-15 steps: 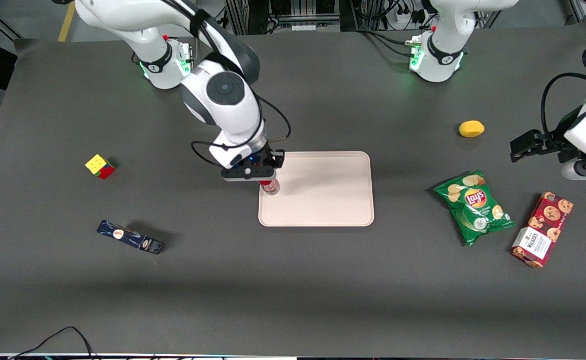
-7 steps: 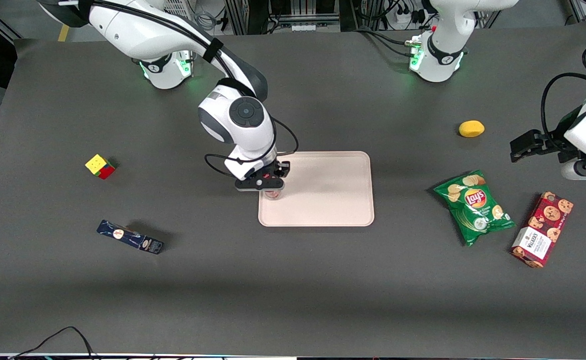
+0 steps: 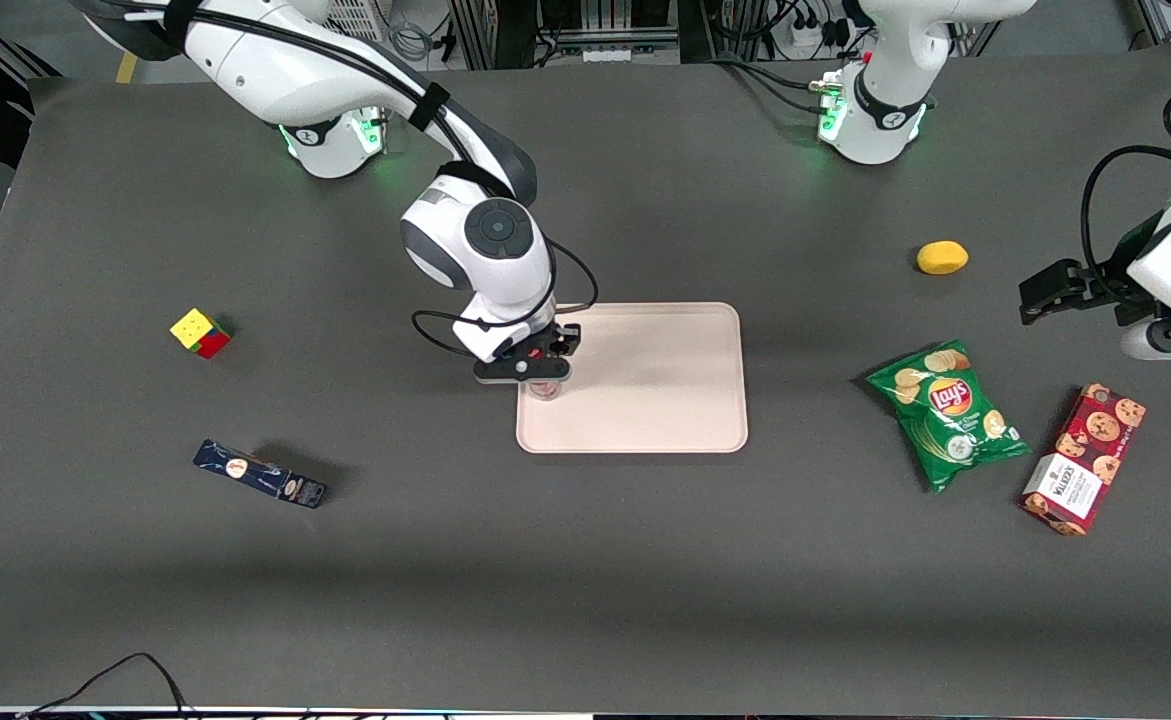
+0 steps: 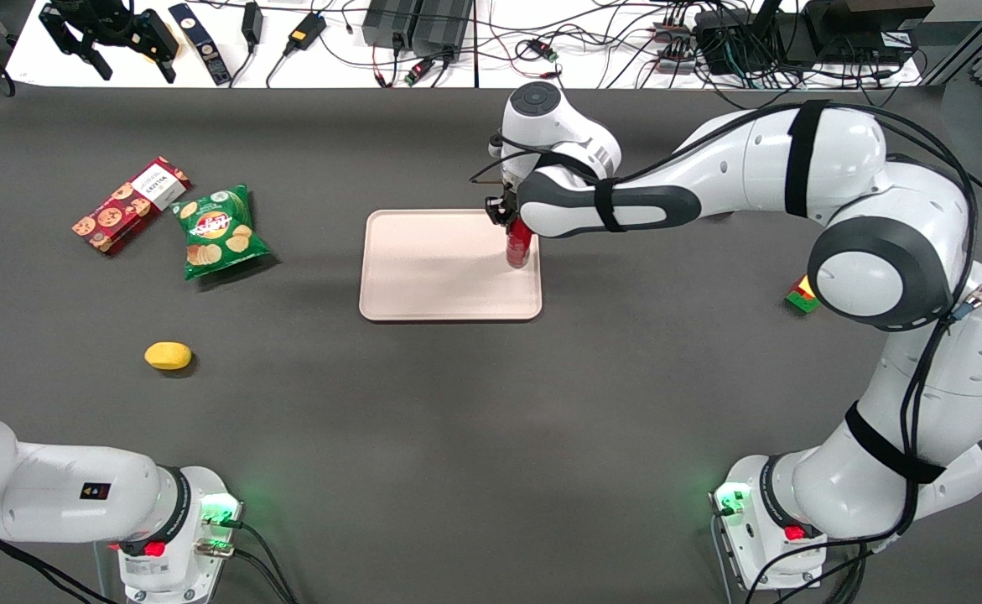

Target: Place coke bottle on tray

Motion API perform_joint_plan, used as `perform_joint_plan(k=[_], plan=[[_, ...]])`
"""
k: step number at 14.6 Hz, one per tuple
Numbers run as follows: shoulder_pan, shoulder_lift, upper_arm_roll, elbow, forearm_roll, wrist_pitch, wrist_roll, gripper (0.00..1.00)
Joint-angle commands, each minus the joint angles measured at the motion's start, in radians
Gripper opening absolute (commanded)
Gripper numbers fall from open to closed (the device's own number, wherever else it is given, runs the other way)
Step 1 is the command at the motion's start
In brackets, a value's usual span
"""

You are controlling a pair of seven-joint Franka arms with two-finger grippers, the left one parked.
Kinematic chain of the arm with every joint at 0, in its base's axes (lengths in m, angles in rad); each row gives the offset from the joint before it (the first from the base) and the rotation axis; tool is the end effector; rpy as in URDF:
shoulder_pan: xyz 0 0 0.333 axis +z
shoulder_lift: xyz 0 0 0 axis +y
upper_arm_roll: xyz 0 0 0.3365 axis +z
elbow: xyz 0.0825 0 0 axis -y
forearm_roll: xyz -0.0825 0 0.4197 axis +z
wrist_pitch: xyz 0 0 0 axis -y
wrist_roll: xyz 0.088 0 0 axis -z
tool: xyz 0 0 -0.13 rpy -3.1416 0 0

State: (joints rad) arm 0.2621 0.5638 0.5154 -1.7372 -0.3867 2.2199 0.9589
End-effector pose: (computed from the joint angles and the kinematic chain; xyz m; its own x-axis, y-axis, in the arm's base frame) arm 0.5334 0.4572 0.2610 0.9992 -0.0134 0.0377 -0.0141 -0.9997 0.0182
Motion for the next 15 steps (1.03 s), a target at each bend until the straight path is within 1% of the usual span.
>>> perform_joint_plan(k=[1,4,5,6,15], plan=[[0.008,0.016,0.003,0.021,-0.038,0.004,0.037,0.00],[0.005,0.021,0.002,0.027,-0.032,0.003,0.037,0.00],[0.003,0.022,-0.001,0.027,-0.028,0.003,0.038,0.28],[0.005,0.027,-0.002,0.027,-0.028,0.003,0.043,0.99],[0.005,0.024,0.000,0.039,-0.026,0.001,0.043,1.00]])
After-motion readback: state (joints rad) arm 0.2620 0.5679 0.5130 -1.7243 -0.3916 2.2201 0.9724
